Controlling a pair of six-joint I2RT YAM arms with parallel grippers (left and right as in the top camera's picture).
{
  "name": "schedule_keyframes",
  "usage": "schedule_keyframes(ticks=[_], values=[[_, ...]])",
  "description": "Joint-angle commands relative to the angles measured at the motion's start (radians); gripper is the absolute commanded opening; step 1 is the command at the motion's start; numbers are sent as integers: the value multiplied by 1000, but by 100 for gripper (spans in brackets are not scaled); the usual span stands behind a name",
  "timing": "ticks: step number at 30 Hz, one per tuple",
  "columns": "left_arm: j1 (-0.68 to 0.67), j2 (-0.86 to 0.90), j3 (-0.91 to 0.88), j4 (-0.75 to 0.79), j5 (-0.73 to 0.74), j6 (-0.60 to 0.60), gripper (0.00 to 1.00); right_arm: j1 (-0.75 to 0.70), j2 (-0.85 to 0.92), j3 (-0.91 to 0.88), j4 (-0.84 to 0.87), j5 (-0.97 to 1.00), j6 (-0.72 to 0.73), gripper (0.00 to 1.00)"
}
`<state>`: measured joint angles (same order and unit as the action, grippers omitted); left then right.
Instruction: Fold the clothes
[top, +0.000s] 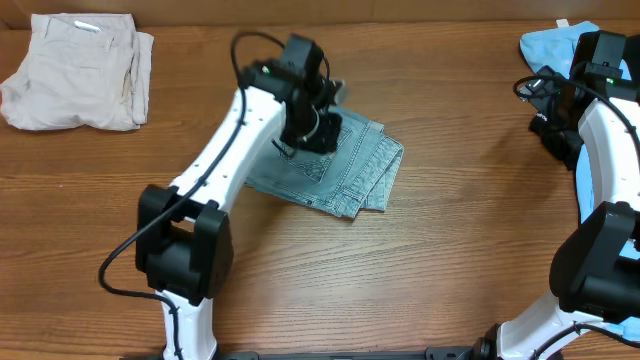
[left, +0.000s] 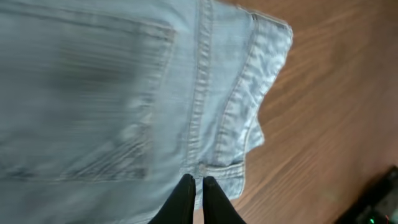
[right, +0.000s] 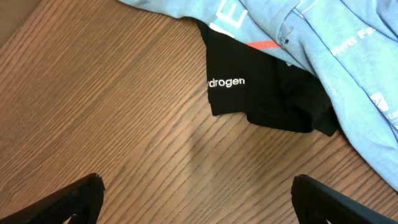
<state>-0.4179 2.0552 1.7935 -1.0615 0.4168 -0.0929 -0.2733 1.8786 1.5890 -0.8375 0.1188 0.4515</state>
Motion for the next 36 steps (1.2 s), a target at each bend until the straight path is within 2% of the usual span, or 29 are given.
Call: schedule_keyframes(ticks=[1, 11, 13, 15, 17, 22, 25, 27, 31, 36], values=[[-51, -15, -130, 77, 112, 25, 10, 3, -4, 21, 6, 3, 6, 100], [-94, -15, -360, 303, 102, -80, 13, 3, -4, 21, 6, 3, 6, 100], [-93, -15, -388, 330, 100, -95, 21, 3, -4, 21, 6, 3, 6, 100], [-92, -15, -406, 342, 100, -95, 39, 3, -4, 21, 6, 3, 6, 100], [-92, -15, -407, 341, 97, -94, 47, 3, -4, 21, 6, 3, 6, 100], [-84, -17, -303, 265, 97, -77, 48, 3, -4, 21, 6, 3, 6, 100], [-85, -18, -180, 159, 97, -16, 49, 3, -4, 21, 6, 3, 6, 100], [-98, -19, -92, 92, 91, 36, 54, 3, -4, 21, 6, 3, 6, 100], [-160, -19, -3, 66, -101, 40, 68, 3, -4, 21, 6, 3, 6, 100], [-269, 0, -5, 98, -384, 33, 75, 3, -4, 21, 6, 3, 6, 100]])
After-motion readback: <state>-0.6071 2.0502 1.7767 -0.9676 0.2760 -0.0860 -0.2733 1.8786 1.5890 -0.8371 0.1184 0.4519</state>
